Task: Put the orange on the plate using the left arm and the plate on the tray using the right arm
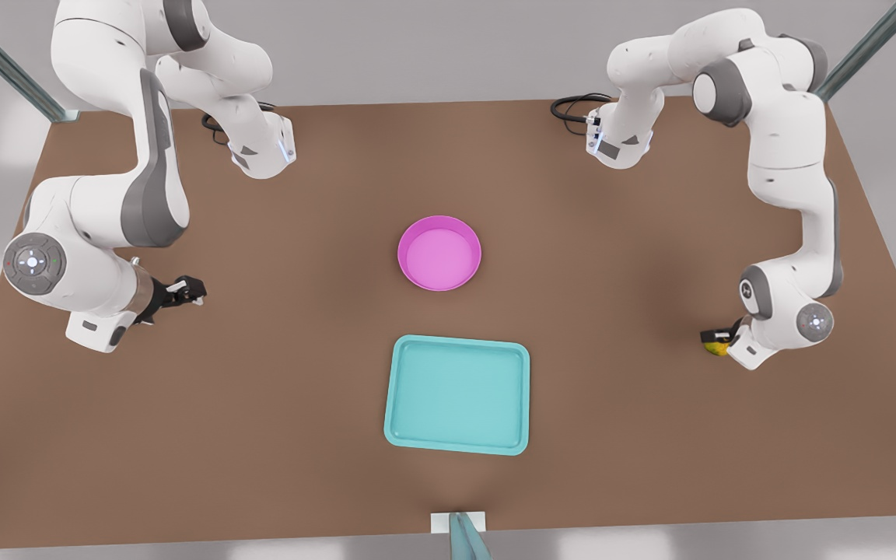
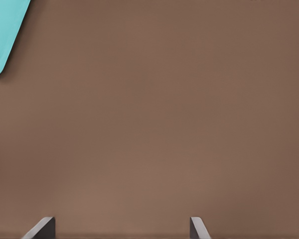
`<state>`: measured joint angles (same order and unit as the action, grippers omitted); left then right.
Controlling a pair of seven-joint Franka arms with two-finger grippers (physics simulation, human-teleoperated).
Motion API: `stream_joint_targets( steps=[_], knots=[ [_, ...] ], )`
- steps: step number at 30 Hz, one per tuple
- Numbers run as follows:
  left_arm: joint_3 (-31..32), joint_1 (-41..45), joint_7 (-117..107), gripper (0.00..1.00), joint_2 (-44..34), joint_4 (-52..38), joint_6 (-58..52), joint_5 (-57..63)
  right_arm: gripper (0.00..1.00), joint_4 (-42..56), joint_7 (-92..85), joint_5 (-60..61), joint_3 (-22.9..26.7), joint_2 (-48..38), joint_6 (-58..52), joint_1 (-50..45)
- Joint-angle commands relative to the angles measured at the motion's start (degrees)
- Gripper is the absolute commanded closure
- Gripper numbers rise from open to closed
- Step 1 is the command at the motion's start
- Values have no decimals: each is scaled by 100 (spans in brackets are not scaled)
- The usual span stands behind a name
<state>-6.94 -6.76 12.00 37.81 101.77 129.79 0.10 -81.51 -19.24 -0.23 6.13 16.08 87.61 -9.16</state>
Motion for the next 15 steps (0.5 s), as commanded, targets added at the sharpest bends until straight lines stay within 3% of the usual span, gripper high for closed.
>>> stream_joint_targets(
  steps=[1, 9, 10, 11, 15],
  knots=[
    [0, 0, 338, 0, 60, -8, 336, -1, 0, 4, -168, 6, 2, -9, -51, 11],
    [0, 0, 303, 0, 156, 19, 512, -1, 0, -14, -177, -3, 2, 0, -69, 20],
    [0, 8, 303, 22, 148, 19, 459, -1, 0, -14, -168, -3, 2, -9, -69, 20],
    [0, 8, 294, 28, 148, 19, 442, -1, 0, -14, -177, 6, 2, 0, -69, 28],
    [8, 8, 189, 36, 121, 19, 389, -1, 0, -14, -185, -3, 2, 0, -69, 29]
  ],
)
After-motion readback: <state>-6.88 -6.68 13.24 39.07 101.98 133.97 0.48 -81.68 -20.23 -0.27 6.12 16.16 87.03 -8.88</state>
